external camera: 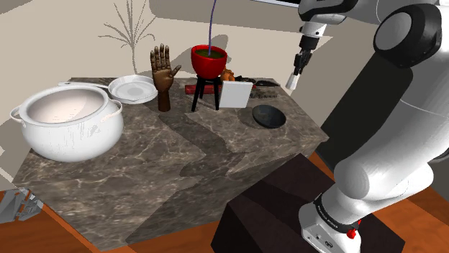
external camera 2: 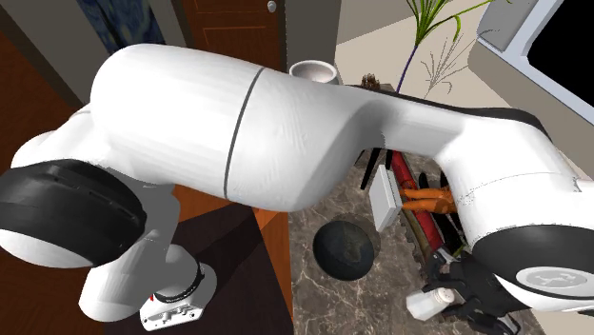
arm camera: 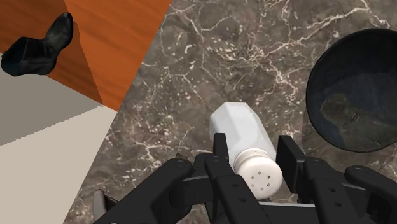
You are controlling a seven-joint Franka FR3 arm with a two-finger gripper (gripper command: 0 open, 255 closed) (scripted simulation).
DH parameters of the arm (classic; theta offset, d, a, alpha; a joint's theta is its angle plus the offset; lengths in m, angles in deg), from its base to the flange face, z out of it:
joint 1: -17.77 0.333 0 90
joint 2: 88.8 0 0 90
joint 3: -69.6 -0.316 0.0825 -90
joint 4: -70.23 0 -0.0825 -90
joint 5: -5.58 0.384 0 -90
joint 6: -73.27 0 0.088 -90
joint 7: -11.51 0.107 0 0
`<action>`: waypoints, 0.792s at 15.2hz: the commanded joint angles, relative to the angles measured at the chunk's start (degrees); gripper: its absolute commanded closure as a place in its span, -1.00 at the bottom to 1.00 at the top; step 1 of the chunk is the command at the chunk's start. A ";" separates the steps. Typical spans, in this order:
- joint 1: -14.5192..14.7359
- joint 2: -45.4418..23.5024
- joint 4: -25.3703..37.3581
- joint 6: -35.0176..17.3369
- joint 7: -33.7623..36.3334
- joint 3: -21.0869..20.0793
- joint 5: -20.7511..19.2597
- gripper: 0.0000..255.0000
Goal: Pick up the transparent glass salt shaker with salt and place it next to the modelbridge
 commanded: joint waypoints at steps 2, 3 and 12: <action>0.08 -0.09 -2.16 -2.29 0.12 -0.06 0.03 1.00; 0.08 -0.18 -2.82 -3.03 0.12 -0.06 0.04 1.00; 0.08 -1.47 -8.04 -9.54 0.09 -0.13 0.24 1.00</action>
